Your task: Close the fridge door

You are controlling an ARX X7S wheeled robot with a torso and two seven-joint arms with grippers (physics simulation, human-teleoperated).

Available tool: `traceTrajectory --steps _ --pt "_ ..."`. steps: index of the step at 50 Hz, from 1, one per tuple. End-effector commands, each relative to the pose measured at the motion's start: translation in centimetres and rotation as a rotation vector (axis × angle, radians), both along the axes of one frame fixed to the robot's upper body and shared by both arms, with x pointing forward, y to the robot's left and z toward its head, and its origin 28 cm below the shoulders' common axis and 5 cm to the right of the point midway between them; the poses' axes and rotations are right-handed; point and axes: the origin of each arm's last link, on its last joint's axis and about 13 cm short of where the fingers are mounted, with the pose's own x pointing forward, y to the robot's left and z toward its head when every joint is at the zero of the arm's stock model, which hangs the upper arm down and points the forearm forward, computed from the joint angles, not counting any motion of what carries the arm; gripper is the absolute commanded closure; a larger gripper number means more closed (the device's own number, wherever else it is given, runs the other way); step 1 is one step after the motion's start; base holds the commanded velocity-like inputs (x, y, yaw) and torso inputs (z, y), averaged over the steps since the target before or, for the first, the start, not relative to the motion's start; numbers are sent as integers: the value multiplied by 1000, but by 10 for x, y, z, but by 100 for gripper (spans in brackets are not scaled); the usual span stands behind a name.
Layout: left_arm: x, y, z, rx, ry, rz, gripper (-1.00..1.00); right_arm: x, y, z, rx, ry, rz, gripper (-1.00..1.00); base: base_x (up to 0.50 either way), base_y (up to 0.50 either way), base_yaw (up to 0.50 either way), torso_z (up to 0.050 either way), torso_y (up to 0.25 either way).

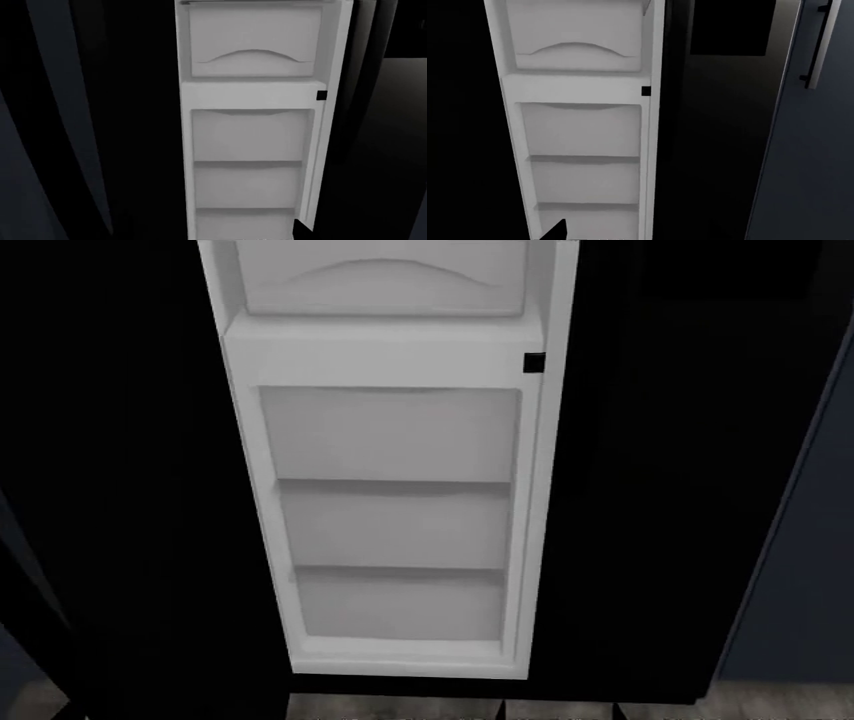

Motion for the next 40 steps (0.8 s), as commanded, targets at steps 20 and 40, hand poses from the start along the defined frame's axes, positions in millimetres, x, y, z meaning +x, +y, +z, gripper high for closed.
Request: traceTrajectory --steps 20,40 --pt "7 23 13 -14 -37 158 -100 0 -2 1 -5 3 -16 -100 -64 500 0 0 0" --pt "25 60 104 97 -291 394 -100 -7 -39 81 -63 -115 -215 -100 -3 149 0 0 0"
